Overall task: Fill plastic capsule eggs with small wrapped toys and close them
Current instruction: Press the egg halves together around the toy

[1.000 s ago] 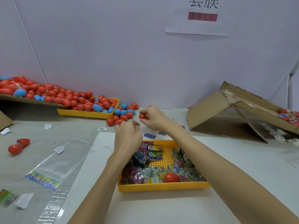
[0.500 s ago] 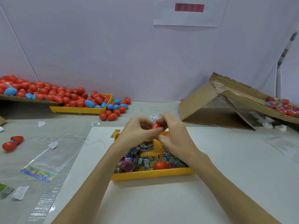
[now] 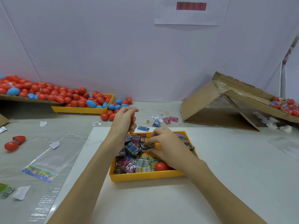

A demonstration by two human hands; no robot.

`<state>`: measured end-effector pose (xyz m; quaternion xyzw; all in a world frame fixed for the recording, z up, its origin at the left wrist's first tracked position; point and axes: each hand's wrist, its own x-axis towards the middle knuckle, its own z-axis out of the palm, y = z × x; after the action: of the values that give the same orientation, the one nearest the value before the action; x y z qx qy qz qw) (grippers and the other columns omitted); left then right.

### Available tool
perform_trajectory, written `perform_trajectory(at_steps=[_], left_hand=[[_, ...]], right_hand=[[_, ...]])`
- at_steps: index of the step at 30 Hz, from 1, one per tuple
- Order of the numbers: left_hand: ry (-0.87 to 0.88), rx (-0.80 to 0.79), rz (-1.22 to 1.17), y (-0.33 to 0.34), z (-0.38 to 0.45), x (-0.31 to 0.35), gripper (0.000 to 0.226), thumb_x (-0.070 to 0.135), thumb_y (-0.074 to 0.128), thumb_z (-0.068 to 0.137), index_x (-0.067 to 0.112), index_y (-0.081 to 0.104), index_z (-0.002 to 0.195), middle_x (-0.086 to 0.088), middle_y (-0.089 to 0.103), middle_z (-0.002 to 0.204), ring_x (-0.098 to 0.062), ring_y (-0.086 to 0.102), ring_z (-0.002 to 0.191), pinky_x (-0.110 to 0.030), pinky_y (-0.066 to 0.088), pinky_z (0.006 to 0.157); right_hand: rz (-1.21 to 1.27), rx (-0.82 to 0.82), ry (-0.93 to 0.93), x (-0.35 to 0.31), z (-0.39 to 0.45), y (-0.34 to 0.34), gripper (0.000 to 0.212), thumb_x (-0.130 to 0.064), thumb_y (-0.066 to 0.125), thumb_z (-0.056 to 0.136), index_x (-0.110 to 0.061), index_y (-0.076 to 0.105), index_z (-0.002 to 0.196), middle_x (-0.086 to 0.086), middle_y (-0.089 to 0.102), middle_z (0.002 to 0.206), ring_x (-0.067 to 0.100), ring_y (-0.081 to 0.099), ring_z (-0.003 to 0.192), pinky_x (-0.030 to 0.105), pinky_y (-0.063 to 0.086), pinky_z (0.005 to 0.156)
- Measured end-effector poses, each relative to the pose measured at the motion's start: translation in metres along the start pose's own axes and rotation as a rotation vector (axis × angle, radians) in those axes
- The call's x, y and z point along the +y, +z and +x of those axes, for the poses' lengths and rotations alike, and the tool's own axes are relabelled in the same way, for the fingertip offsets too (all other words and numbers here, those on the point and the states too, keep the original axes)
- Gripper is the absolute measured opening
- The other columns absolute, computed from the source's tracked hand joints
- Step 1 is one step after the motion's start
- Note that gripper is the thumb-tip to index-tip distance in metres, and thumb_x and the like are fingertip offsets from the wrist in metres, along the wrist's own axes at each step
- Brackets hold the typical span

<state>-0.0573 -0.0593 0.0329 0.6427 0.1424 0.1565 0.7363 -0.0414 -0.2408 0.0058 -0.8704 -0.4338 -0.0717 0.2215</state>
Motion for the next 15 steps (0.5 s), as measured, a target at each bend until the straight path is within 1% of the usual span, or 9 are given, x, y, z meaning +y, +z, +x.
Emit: perform_trajectory(at_steps=[2,3,6,7,9,12,15], left_hand=[[0.021,-0.002,0.043,0.0004,0.0002,-0.0021,0.02,0.024,0.052,0.107,0.008,0.057,0.12,-0.002,0.049,0.072,-0.012,0.042,0.047,-0.022,0.035,0.043],[0.022,0.0,0.051,0.0012,-0.0002,-0.0022,0.023,0.026,0.051,0.108,0.007,0.053,0.121,-0.002,0.052,0.072,-0.012,0.044,0.046,-0.023,0.036,0.043],[0.037,-0.025,0.048,0.0037,-0.003,-0.0008,0.023,0.031,0.049,0.11,0.008,0.043,0.111,-0.003,0.062,0.067,-0.016,0.051,0.044,-0.026,0.041,0.043],[0.041,-0.033,0.048,0.0041,-0.004,-0.0004,0.024,0.031,0.048,0.11,0.008,0.044,0.109,-0.003,0.066,0.068,-0.017,0.054,0.046,-0.026,0.043,0.044],[0.046,-0.029,0.065,0.0048,-0.006,-0.0002,0.025,0.034,0.049,0.109,0.009,0.051,0.108,-0.005,0.071,0.078,-0.018,0.06,0.052,-0.026,0.048,0.049],[0.08,-0.016,0.128,0.0049,-0.0068,-0.0022,0.023,0.034,0.052,0.107,0.014,0.062,0.101,-0.009,0.07,0.096,-0.013,0.066,0.058,-0.023,0.055,0.054],[0.113,-0.037,0.17,0.0039,-0.0078,-0.0038,0.018,0.032,0.057,0.106,0.019,0.066,0.098,-0.009,0.07,0.102,-0.008,0.068,0.06,-0.021,0.058,0.058]], right_hand=[[-0.031,-0.002,-0.015,-0.0011,0.0009,0.0011,0.024,-0.031,0.074,0.094,-0.022,0.079,0.115,0.0,0.063,0.113,0.021,0.05,0.11,0.038,0.046,0.093],[-0.033,0.006,-0.026,-0.0009,0.0013,0.0015,0.021,-0.029,0.074,0.094,-0.019,0.079,0.112,0.001,0.064,0.112,0.022,0.051,0.109,0.04,0.047,0.092],[-0.022,0.026,-0.051,-0.0017,0.0016,0.0017,0.014,-0.022,0.074,0.095,-0.015,0.079,0.105,0.003,0.064,0.107,0.023,0.052,0.103,0.041,0.048,0.087],[-0.02,0.036,-0.057,-0.0018,0.0013,0.0019,0.012,-0.021,0.073,0.095,-0.014,0.078,0.104,0.003,0.064,0.105,0.023,0.052,0.102,0.04,0.048,0.086],[-0.019,0.064,-0.065,-0.0026,0.0005,0.0021,0.011,-0.021,0.072,0.096,-0.012,0.075,0.103,0.003,0.063,0.104,0.022,0.053,0.101,0.039,0.048,0.085],[-0.023,0.095,-0.063,-0.0016,0.0009,0.0018,0.01,-0.019,0.069,0.095,-0.009,0.071,0.099,0.004,0.061,0.104,0.021,0.054,0.099,0.037,0.05,0.083],[-0.024,0.086,-0.049,0.0013,0.0018,0.002,0.01,-0.019,0.07,0.094,-0.01,0.069,0.097,0.003,0.061,0.103,0.02,0.054,0.099,0.036,0.05,0.083]])
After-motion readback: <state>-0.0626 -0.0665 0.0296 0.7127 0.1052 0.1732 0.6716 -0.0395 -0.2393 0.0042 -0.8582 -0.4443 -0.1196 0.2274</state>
